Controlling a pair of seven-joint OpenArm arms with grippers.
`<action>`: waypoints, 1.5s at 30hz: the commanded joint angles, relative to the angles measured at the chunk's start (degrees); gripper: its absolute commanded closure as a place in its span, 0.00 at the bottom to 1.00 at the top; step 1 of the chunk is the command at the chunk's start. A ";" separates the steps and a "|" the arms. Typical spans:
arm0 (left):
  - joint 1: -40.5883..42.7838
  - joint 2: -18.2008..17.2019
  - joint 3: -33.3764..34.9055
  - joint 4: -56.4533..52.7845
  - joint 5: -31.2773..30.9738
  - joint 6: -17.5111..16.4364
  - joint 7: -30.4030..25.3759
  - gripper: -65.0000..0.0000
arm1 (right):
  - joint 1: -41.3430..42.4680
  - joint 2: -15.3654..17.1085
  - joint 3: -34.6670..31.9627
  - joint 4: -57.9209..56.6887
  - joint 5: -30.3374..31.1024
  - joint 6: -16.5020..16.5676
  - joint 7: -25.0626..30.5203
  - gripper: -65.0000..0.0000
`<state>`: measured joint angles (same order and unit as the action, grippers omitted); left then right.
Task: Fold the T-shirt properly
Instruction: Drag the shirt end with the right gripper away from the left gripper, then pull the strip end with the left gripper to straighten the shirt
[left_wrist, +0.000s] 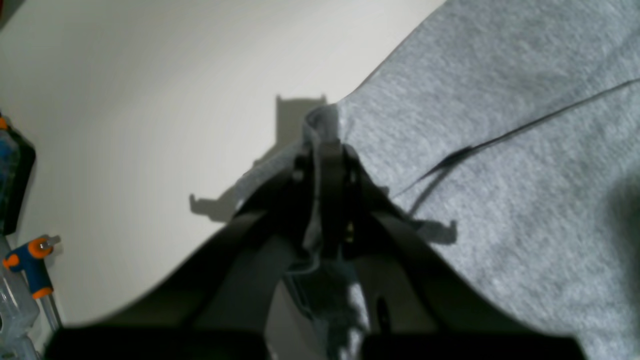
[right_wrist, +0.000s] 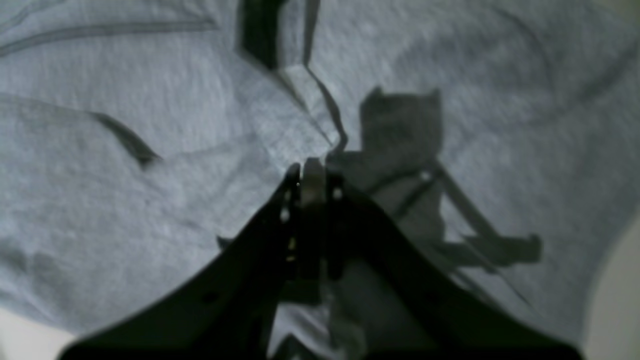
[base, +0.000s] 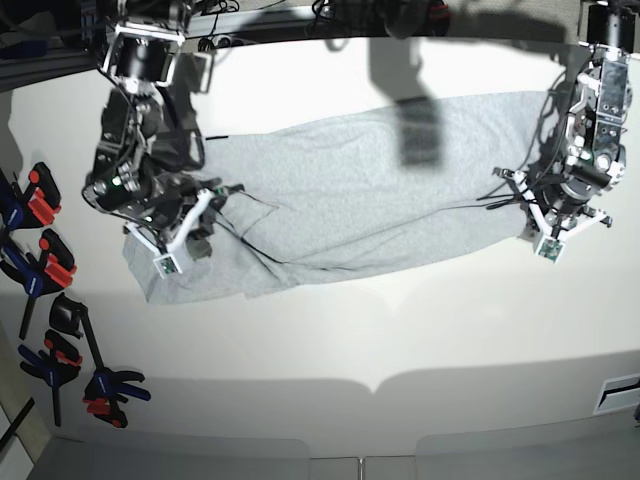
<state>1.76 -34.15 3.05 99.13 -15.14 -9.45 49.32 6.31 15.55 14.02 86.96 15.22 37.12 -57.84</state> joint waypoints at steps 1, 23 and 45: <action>-0.79 -0.96 -0.42 1.01 0.31 0.31 -1.16 1.00 | 0.48 1.25 0.22 1.77 1.01 0.37 1.14 1.00; 4.90 -0.96 -0.42 1.03 5.25 0.31 -3.96 1.00 | -1.75 7.08 0.33 7.43 1.25 -1.05 -1.46 1.00; 4.90 -0.96 -0.42 1.03 7.58 0.46 -4.52 1.00 | -2.91 8.24 10.40 7.43 6.60 -0.90 -2.73 1.00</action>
<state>7.29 -34.13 3.05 99.13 -7.92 -9.47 45.28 2.48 22.68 24.12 93.19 21.28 36.27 -61.63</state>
